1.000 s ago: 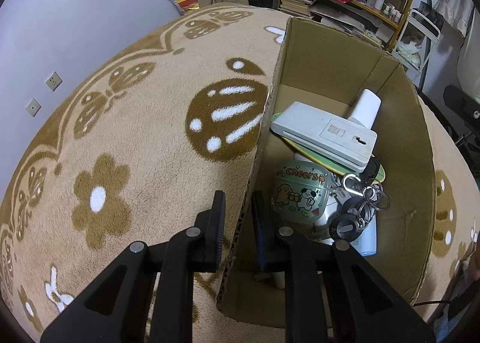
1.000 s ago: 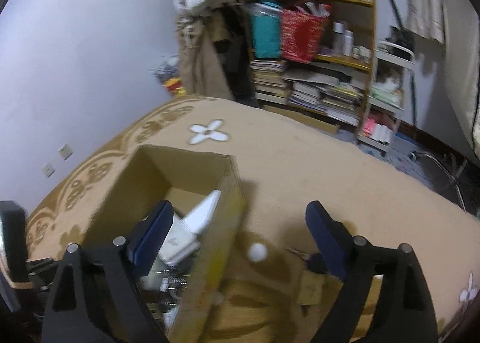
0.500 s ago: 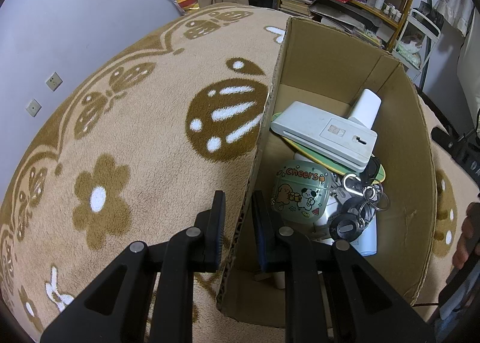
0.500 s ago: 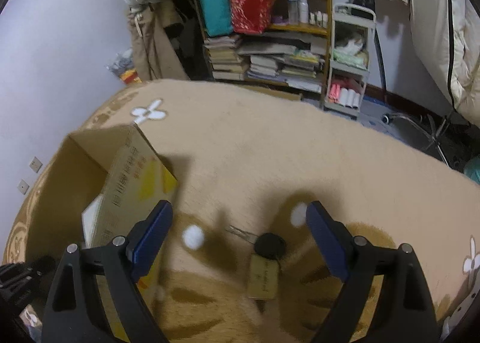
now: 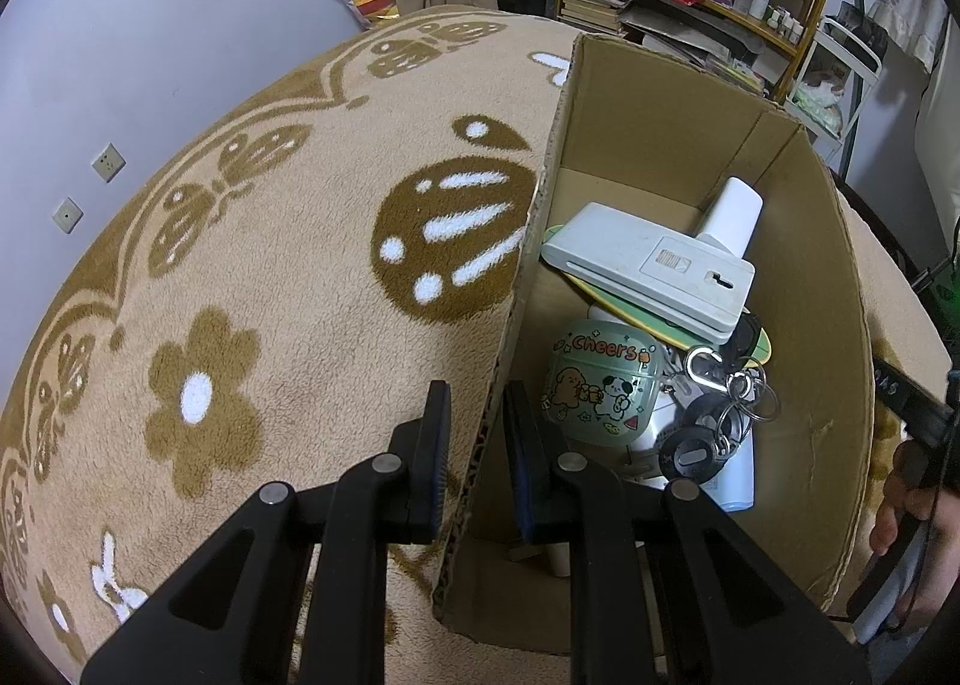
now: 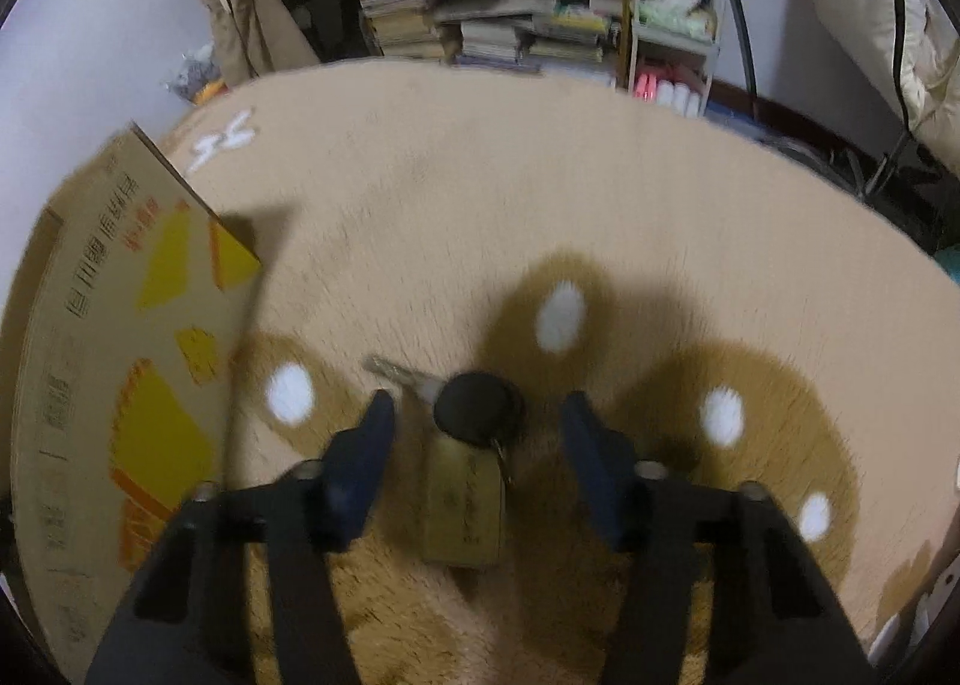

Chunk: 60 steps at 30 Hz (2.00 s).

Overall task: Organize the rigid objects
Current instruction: 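Close the right tool on the black key fob and lift it, then carry the key fob into the box and open the right tool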

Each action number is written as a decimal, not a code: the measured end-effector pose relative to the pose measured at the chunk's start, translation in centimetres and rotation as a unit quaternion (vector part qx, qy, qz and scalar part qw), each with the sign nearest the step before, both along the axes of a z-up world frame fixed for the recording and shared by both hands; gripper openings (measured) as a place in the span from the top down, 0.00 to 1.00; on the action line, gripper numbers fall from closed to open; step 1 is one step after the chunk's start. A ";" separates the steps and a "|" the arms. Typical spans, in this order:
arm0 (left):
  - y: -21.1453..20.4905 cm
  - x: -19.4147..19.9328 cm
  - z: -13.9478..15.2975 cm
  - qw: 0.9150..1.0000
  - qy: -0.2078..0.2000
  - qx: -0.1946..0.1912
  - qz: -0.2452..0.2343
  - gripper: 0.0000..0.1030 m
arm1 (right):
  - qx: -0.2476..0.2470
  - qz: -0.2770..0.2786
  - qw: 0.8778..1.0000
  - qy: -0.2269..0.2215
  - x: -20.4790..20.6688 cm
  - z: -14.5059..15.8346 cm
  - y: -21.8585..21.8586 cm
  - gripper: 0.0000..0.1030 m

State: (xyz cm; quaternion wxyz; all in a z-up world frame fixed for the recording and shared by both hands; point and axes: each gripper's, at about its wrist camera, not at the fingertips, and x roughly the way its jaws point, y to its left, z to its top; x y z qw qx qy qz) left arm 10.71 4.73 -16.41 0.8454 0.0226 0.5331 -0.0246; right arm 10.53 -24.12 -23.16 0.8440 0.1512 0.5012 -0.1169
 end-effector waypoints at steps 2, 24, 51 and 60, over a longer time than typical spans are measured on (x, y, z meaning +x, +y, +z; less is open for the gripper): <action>-0.1 0.0 0.0 1.000 0.000 0.001 0.000 0.83 | -0.018 0.001 1.000 0.007 -0.1 -0.2 0.3 0.67; 0.0 0.0 -0.1 1.000 0.000 -0.002 0.001 0.83 | -0.003 0.066 0.985 -0.157 -0.1 11.5 4.8 0.67; -0.3 -0.1 -0.1 1.000 0.000 -0.001 0.001 0.83 | -0.017 0.189 0.972 -0.140 0.4 10.9 12.7 0.67; -0.8 0.0 -0.4 1.000 0.001 0.000 0.001 0.83 | -0.020 0.194 0.972 -0.127 0.2 11.3 13.1 0.66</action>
